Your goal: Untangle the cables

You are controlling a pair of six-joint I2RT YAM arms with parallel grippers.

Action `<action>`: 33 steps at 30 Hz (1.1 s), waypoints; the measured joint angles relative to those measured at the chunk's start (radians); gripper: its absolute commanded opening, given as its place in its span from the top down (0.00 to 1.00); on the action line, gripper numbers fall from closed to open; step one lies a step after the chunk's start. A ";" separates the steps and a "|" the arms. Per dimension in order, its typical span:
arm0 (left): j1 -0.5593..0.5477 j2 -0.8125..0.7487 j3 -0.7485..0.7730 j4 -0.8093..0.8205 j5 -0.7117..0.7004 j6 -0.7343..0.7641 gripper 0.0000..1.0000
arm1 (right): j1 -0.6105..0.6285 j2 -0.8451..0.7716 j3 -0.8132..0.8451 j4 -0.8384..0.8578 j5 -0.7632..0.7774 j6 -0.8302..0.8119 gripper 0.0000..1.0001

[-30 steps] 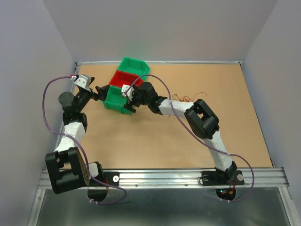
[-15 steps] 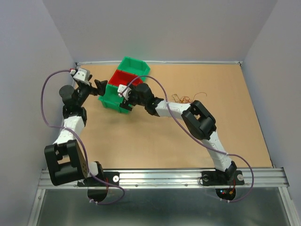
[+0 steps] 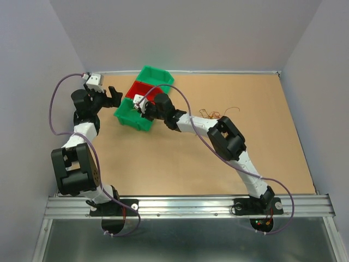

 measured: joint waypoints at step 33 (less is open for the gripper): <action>-0.036 0.216 0.203 -0.220 -0.063 0.039 0.13 | 0.011 0.043 0.123 -0.574 -0.106 0.361 0.98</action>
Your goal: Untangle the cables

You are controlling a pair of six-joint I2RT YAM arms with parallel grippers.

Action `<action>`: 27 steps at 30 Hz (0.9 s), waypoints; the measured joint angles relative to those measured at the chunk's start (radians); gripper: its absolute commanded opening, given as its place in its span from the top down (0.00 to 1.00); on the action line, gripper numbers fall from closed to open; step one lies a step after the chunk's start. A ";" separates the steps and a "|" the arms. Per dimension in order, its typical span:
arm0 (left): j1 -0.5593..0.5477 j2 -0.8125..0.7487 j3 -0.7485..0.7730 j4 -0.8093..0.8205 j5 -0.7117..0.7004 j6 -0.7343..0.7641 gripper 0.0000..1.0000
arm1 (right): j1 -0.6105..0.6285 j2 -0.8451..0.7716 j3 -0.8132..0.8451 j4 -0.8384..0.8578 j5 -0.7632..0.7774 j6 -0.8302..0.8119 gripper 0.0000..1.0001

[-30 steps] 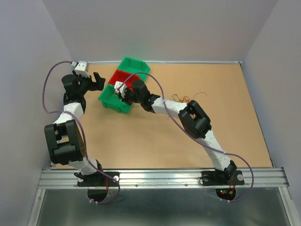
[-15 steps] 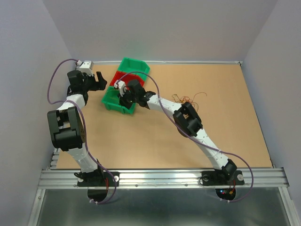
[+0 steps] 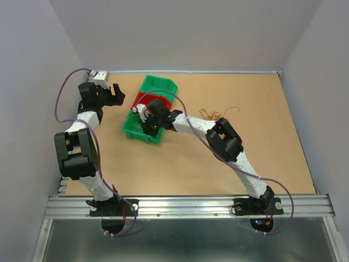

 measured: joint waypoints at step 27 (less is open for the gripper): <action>-0.046 -0.367 -0.311 0.272 0.131 0.041 0.12 | 0.088 -0.471 -0.462 0.312 0.237 0.103 0.25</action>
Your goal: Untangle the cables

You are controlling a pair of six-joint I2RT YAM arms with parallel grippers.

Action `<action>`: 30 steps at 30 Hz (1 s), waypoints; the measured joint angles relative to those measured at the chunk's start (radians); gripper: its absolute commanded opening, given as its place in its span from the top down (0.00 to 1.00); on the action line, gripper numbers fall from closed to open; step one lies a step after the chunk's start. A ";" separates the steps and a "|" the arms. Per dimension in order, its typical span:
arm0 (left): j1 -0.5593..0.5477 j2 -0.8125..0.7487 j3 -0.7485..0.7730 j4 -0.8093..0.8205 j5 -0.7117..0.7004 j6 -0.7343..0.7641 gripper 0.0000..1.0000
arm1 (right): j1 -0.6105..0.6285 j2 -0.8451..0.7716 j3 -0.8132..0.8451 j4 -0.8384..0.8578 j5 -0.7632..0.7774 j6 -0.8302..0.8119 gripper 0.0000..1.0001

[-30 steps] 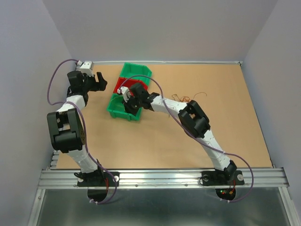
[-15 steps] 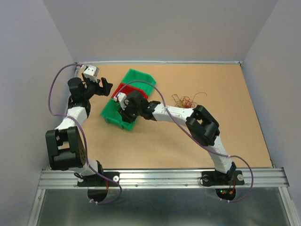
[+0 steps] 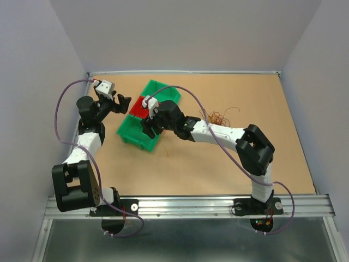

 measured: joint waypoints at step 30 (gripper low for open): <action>-0.181 -0.022 -0.070 -0.040 -0.165 0.156 0.09 | -0.021 -0.019 -0.289 -0.105 0.214 0.336 0.50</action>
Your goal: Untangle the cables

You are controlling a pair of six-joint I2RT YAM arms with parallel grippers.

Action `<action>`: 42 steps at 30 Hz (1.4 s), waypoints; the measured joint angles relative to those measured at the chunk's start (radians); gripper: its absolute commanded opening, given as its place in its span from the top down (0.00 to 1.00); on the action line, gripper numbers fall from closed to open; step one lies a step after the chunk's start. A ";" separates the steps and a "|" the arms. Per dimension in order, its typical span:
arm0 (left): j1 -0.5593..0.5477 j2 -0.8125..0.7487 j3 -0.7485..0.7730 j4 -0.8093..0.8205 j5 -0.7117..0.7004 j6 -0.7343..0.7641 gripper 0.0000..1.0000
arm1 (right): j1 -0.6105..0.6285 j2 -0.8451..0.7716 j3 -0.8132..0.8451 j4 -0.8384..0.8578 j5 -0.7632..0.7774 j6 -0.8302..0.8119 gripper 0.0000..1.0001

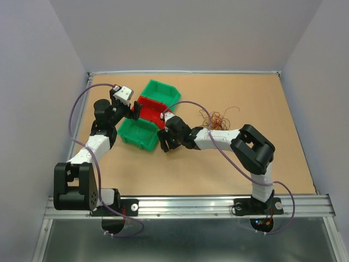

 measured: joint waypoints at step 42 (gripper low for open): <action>0.053 0.052 0.049 -0.034 -0.095 -0.047 0.09 | 0.077 0.241 0.478 0.011 0.123 -0.349 0.99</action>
